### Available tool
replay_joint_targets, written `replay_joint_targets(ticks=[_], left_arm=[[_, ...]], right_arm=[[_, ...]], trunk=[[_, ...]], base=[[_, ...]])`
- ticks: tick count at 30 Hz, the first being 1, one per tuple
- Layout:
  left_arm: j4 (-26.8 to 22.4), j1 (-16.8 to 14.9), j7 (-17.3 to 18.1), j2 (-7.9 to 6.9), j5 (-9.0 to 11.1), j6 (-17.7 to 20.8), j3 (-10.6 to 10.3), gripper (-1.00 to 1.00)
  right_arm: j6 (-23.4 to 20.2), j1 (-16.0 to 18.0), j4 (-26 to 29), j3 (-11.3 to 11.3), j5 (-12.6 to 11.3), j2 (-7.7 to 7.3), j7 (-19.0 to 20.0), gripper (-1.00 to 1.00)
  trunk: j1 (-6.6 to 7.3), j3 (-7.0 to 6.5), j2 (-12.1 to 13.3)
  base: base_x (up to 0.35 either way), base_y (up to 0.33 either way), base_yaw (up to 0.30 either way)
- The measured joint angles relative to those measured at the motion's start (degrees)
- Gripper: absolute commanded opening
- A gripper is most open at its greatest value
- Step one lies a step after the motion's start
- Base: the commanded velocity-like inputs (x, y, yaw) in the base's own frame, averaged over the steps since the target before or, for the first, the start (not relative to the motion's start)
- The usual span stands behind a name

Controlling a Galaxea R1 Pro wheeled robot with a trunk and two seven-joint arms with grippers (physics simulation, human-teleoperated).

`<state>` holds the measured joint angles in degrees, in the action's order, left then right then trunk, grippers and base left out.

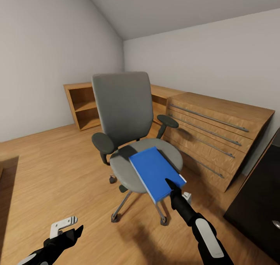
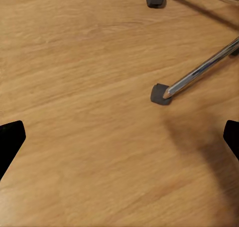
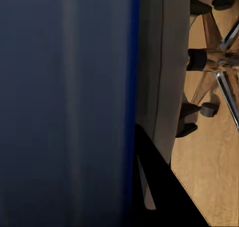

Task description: In the bedroom, organize the workspace by keeping the computer under the desk, ensuring the monitor is on the desk, placing the keyboard on the desk next to the monitor, placing the mouse on the desk next to the keyboard, moving the folder from the swivel chair onto the desk next to the mouse, stacking the notebook on top of the folder with the pen on top of the notebook, and positioning the swivel chair next to the desk.

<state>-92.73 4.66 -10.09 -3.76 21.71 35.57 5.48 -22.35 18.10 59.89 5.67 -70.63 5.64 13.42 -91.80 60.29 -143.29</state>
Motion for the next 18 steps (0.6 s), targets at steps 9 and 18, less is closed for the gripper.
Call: replay_joint_targets(ticks=[9, 18], left_arm=[[0.0, 0.0, -0.1, 0.0, 0.0, 0.0, 0.0, 1.0], [0.0, 0.0, -0.1, 0.08, -0.1, 0.0, 0.0, 1.0]], right_arm=[[0.2, 0.0, -0.1, 0.0, 0.8, -0.06, -0.2, -1.0], [0.5, 0.0, 2.2, 0.3, 0.8, 0.0, -0.2, -1.0]], trunk=[[0.56, -1.46, 0.9], [2.5, -3.07, 4.5]], base=[[0.0, 0.0, 0.0], [-0.221, 0.0, 0.0]])
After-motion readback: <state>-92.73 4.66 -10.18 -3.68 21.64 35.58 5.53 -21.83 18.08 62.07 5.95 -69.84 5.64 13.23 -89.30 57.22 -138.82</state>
